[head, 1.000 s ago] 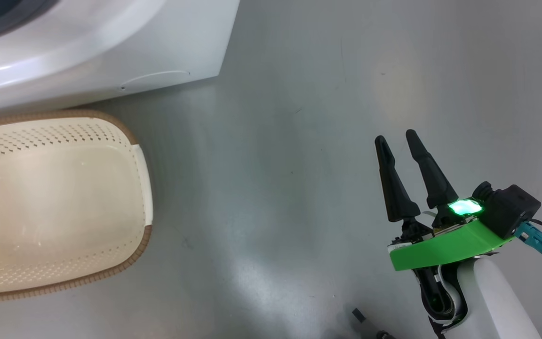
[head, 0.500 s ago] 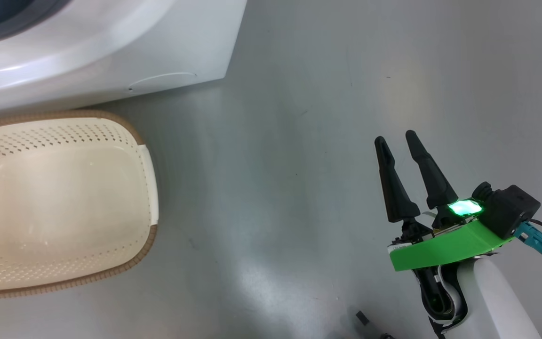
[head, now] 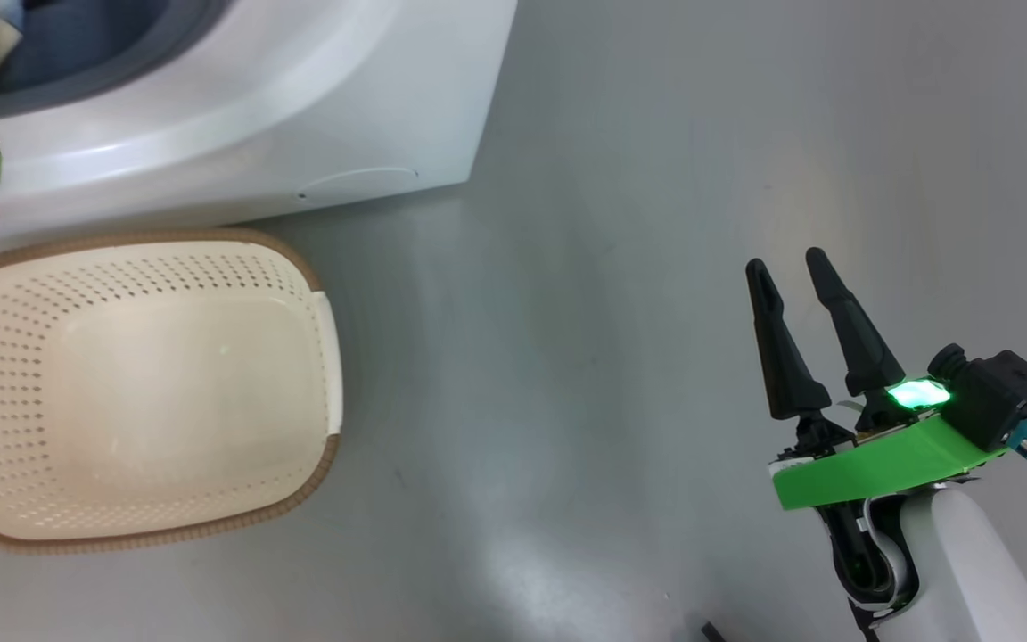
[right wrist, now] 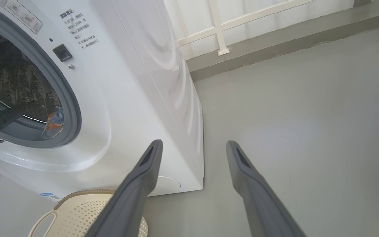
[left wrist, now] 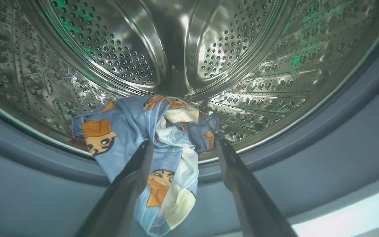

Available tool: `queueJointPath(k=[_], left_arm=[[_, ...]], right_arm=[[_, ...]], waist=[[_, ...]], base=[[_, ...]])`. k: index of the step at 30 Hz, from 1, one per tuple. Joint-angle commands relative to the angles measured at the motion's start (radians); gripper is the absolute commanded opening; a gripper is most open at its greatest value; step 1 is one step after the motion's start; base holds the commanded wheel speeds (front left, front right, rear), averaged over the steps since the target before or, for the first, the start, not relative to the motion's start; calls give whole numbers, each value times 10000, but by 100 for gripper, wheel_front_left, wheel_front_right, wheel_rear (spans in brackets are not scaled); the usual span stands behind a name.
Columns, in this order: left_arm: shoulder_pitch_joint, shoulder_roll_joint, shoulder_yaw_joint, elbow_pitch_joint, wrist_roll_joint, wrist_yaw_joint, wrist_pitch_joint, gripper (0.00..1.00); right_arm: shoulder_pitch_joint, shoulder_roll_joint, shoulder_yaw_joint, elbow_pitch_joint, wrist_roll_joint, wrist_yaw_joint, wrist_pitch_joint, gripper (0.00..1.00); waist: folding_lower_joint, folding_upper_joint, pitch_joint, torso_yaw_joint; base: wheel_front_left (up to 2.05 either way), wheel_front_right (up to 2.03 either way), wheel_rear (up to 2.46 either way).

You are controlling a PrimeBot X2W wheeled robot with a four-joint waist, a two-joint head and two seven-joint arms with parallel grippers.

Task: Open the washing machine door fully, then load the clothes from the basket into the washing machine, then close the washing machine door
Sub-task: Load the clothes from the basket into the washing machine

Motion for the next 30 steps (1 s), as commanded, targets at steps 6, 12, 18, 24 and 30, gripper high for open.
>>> queueJointPath(k=[6,12,18,24,30], left_arm=[[1980,130,1633,-1774,918,235,-60,100],[3799,-491,2789,-3011,1968,267,-61,100],[5614,-1097,3898,-4213,3095,189,-62,100],[7079,-1504,4569,-5163,3755,84,-62,100],[8440,-1858,5073,-6005,4146,22,-62,100]], right_arm=[[526,-447,47,-71,26,27,-48,100],[843,-876,-53,79,34,27,-48,100],[1332,-1138,-231,197,76,27,-48,100],[1731,-1293,-231,274,121,27,-48,100],[2117,-1401,-282,306,143,27,-48,100]], waist=[[0,0,-820,582],[0,0,-1474,950],[0,0,-2202,1230],[0,0,-2723,1297],[0,0,-3210,1322]], base=[[0,0,0],[0,0,0],[0,0,0],[0,0,0],[0,0,0]])
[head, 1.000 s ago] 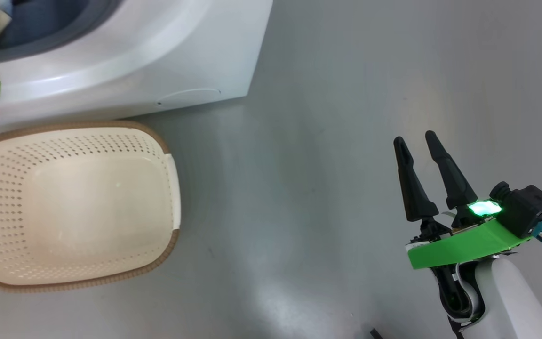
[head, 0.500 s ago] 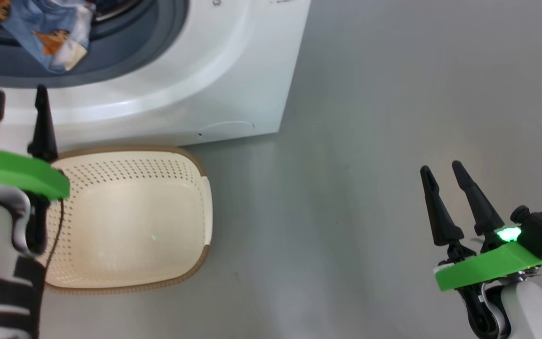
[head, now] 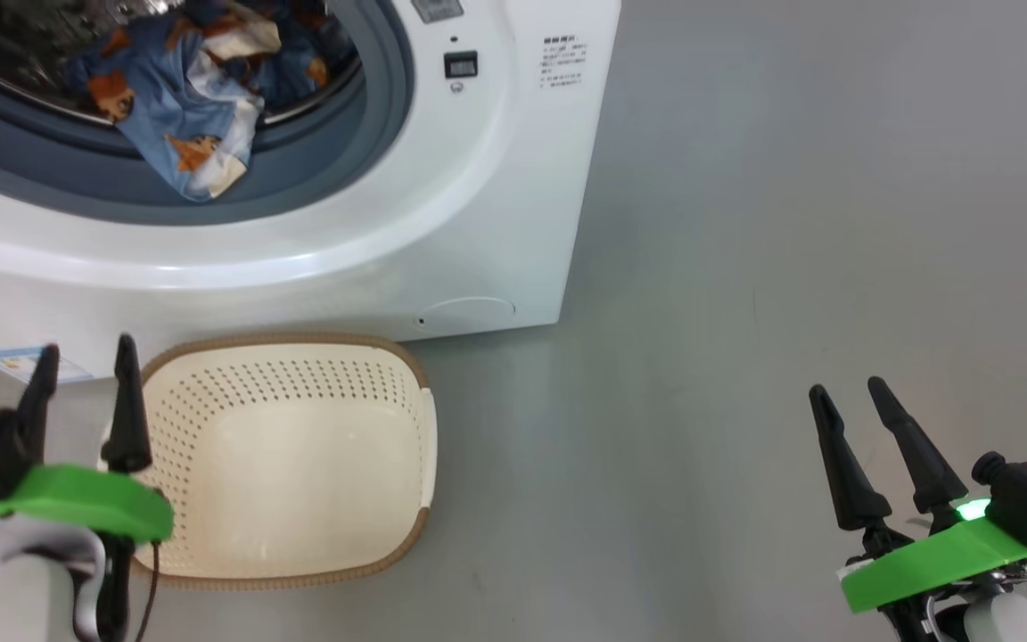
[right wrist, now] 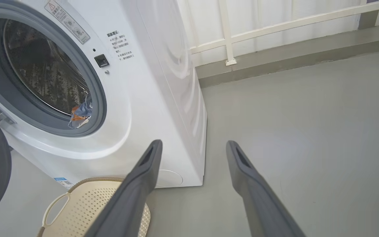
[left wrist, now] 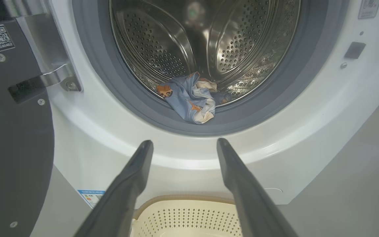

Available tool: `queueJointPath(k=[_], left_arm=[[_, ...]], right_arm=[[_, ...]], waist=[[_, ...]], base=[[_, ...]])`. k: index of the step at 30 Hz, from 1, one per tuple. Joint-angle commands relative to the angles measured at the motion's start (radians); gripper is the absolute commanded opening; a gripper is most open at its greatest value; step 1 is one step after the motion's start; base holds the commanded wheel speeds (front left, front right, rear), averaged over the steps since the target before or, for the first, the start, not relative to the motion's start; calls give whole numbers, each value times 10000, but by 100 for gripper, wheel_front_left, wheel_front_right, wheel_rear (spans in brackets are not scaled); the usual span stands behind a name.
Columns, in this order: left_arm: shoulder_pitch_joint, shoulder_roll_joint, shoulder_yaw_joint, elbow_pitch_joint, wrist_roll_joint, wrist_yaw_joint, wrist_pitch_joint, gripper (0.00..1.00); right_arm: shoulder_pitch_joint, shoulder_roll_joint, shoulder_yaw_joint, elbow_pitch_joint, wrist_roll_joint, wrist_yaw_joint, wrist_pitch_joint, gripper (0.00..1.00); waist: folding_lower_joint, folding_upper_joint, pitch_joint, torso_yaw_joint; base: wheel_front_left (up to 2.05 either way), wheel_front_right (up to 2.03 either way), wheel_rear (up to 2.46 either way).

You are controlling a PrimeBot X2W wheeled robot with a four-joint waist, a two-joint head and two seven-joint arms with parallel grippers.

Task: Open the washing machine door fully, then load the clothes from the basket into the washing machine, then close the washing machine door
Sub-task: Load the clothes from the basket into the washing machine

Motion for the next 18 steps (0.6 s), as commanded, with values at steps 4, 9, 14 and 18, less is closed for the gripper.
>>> queueJointPath(k=[4,9,14,18], left_arm=[[969,45,643,-880,339,-40,-62,100],[1663,-158,858,-1411,471,-50,-62,100],[2403,-395,1110,-2014,546,-56,-62,100],[2690,-543,1181,-2343,565,-57,-62,100]], right_arm=[[435,-249,98,-192,155,27,-48,100],[645,-288,76,-213,174,27,-48,100],[847,-326,52,-219,196,27,-48,100],[943,-293,-30,-258,189,27,-48,100]], waist=[[0,0,-583,75],[0,0,-763,66],[0,0,-925,48],[0,0,-944,70]], base=[[0,0,0],[0,0,0],[0,0,0],[0,0,0]])
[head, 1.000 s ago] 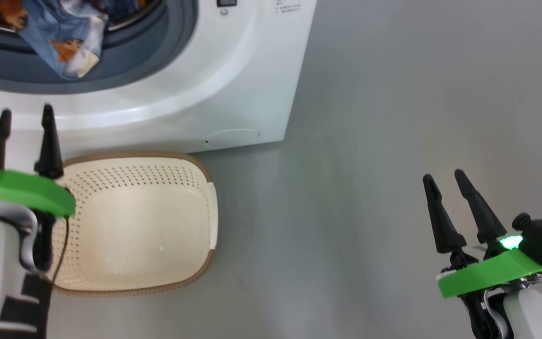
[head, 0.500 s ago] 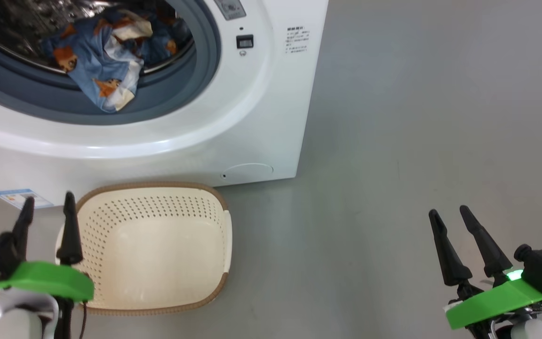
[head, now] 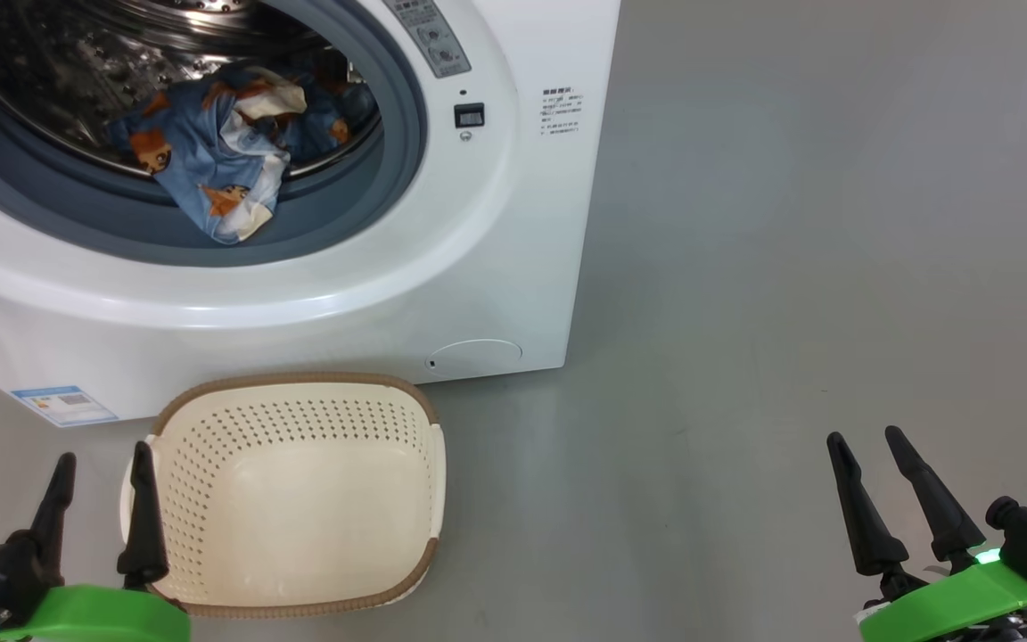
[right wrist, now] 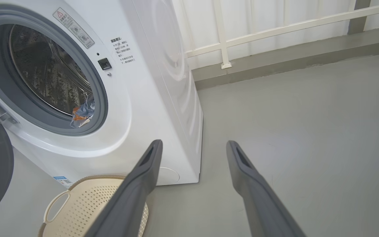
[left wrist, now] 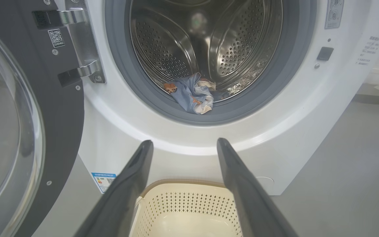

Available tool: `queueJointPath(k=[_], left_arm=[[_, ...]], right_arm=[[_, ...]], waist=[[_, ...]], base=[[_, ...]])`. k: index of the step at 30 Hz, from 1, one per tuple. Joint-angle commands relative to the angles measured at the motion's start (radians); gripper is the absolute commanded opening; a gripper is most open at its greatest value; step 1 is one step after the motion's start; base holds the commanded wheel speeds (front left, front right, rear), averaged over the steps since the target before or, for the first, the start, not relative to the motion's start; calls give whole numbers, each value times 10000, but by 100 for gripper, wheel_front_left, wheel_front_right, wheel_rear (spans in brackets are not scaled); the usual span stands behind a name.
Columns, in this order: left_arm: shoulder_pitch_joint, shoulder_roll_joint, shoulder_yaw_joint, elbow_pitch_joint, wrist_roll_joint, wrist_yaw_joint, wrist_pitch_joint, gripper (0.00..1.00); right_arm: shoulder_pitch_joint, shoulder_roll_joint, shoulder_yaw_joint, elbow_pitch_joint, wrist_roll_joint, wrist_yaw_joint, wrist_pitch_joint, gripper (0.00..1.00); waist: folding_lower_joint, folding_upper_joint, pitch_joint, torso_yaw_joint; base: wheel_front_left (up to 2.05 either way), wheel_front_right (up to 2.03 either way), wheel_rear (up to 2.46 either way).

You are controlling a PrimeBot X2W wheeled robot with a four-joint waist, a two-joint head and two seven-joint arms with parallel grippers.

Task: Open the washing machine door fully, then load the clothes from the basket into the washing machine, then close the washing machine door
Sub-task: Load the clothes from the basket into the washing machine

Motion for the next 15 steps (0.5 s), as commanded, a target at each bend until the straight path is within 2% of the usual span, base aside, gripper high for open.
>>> queueJointPath(k=[1,15], left_arm=[[-34,164,372,-333,95,-23,-62,100],[-55,163,340,-603,-59,-24,-62,100]], right_arm=[[86,-139,160,-258,166,27,-48,100],[-11,-39,135,-325,131,27,-48,100]], waist=[[0,0,8,5],[0,0,143,-72]], base=[[0,0,0],[0,0,0]])
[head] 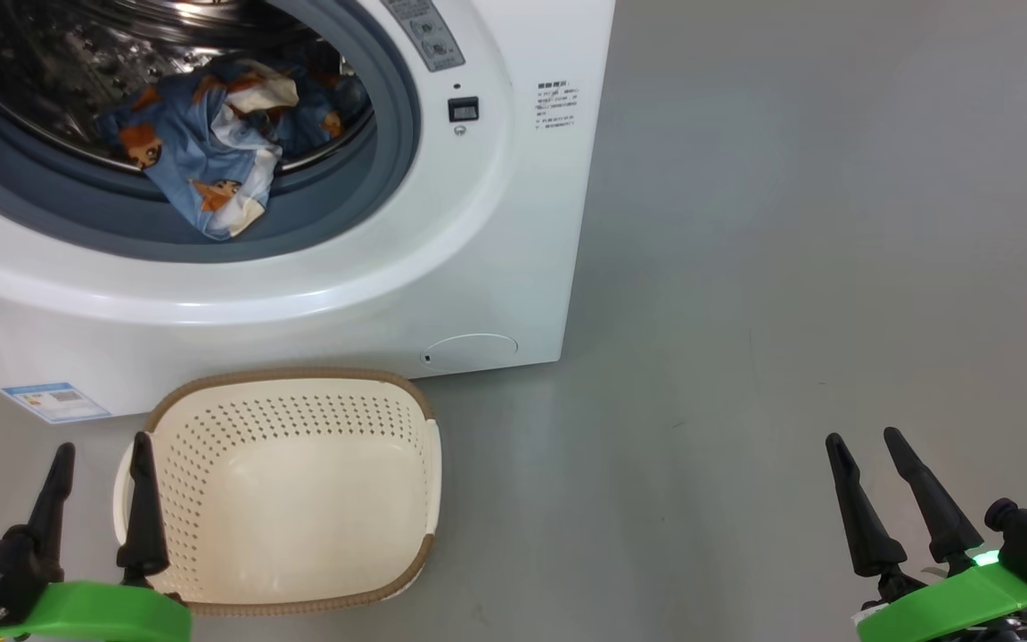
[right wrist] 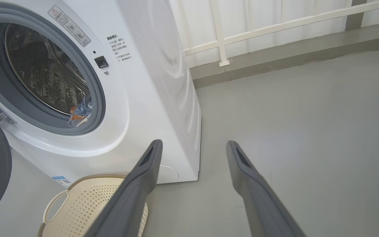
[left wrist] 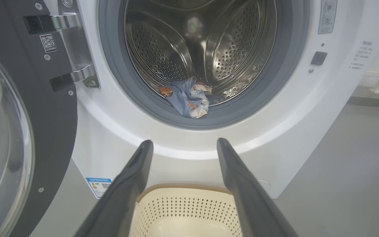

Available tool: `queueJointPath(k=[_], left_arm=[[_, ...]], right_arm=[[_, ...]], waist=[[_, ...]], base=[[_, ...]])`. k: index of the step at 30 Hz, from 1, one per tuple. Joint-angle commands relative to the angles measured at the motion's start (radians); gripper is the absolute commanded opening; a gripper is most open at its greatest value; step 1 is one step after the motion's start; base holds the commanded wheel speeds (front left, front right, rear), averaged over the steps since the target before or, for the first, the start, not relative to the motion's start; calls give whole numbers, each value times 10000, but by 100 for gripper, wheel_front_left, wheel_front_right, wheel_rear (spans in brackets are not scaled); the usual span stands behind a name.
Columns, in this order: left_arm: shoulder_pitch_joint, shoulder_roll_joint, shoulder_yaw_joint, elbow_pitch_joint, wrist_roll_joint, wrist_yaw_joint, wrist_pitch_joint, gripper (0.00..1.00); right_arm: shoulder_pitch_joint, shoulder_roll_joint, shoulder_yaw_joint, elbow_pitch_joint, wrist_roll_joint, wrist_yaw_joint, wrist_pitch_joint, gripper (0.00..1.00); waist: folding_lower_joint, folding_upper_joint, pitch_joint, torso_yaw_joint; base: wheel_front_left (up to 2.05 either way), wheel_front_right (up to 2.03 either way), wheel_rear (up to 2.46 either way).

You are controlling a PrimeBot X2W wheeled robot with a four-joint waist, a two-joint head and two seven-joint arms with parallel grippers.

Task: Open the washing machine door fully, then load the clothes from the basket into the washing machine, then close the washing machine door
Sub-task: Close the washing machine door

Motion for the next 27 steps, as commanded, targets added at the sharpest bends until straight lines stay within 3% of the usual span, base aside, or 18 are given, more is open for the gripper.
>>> queueJointPath(k=[1,27], left_arm=[[-71,217,336,-295,-66,-24,-62,100],[-37,300,83,-482,-321,-25,-63,100]], right_arm=[[-79,-104,171,-273,128,27,-48,100],[-141,-51,111,-307,109,27,-48,100]], waist=[[0,-1,26,1],[0,-1,109,84]], base=[[0,0,0],[-85,81,3]])
